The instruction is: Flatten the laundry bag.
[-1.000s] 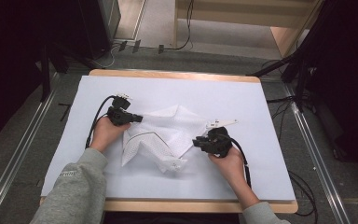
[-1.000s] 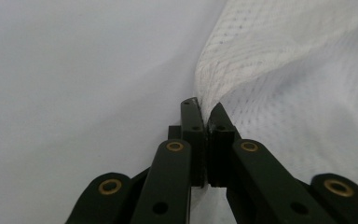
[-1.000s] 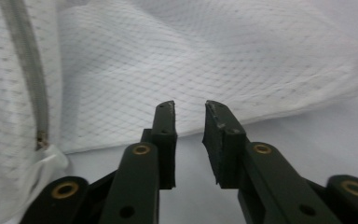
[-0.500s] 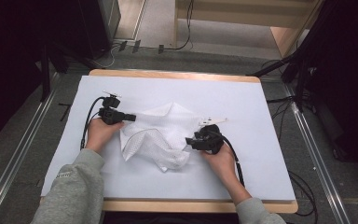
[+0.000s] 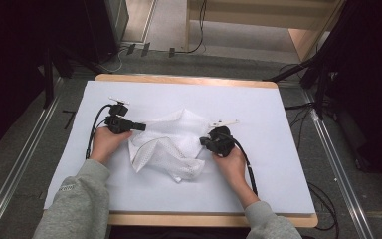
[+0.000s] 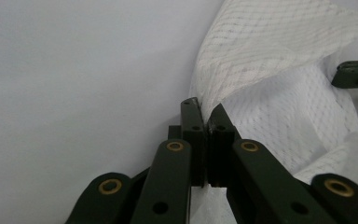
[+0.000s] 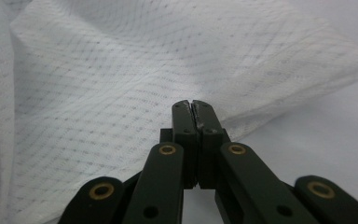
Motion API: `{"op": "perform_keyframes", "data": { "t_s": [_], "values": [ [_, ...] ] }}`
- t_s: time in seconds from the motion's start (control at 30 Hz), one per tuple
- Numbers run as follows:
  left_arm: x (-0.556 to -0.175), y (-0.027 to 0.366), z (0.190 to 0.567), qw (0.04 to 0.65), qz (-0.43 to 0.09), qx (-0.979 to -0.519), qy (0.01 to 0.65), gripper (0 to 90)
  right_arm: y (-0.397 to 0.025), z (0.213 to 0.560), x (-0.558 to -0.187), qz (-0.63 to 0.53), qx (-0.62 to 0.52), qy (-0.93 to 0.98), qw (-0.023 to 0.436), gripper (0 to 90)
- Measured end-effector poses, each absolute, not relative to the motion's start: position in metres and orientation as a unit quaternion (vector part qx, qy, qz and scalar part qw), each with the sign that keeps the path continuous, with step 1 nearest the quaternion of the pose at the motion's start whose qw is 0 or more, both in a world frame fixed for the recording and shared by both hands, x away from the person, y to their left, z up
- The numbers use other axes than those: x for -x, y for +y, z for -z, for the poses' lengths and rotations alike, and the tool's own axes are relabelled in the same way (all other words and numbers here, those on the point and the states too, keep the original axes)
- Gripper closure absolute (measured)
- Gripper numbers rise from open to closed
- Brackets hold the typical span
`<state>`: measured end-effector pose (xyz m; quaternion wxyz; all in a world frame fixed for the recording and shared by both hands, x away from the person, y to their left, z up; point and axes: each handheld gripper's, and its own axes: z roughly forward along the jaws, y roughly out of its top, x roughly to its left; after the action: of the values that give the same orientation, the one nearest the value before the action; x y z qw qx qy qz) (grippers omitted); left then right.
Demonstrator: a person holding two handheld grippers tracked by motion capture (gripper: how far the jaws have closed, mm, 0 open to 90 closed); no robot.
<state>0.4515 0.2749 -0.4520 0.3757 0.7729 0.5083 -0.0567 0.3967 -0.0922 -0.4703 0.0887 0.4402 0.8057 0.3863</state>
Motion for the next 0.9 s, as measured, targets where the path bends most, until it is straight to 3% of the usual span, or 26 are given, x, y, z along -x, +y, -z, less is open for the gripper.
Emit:
{"op": "perform_keyframes", "data": {
  "t_s": [0.17,0.4,0.47,0.6,0.7,0.77,0.9],
  "values": [
    [-0.45,0.276,0.449,0.404,0.086,-0.758,0.505,89.3,-0.116,0.453,-0.402,-0.405,-0.451,0.789,0.098,90.0],
    [-0.454,0.276,0.454,0.397,0.069,-0.758,0.513,89.0,-0.143,0.436,-0.408,-0.426,-0.457,0.774,0.11,90.0],
    [-0.454,0.274,0.456,0.365,0.024,-0.767,0.527,84.4,-0.142,0.442,-0.411,-0.414,-0.459,0.778,0.113,90.0],
    [-0.452,0.277,0.453,0.36,0.021,-0.773,0.521,77.7,-0.142,0.449,-0.415,-0.405,-0.462,0.784,0.09,81.3],
    [-0.445,0.275,0.443,0.362,0.014,-0.781,0.509,72.3,-0.145,0.441,-0.41,-0.421,-0.455,0.779,0.095,81.6],
    [-0.437,0.272,0.434,0.364,0.007,-0.789,0.495,73.7,-0.145,0.435,-0.402,-0.425,-0.438,0.788,0.083,88.9],
    [-0.423,0.264,0.42,0.381,0.01,-0.797,0.469,86.6,-0.138,0.441,-0.39,-0.408,-0.4,0.819,0.056,90.0]
  ]
}}
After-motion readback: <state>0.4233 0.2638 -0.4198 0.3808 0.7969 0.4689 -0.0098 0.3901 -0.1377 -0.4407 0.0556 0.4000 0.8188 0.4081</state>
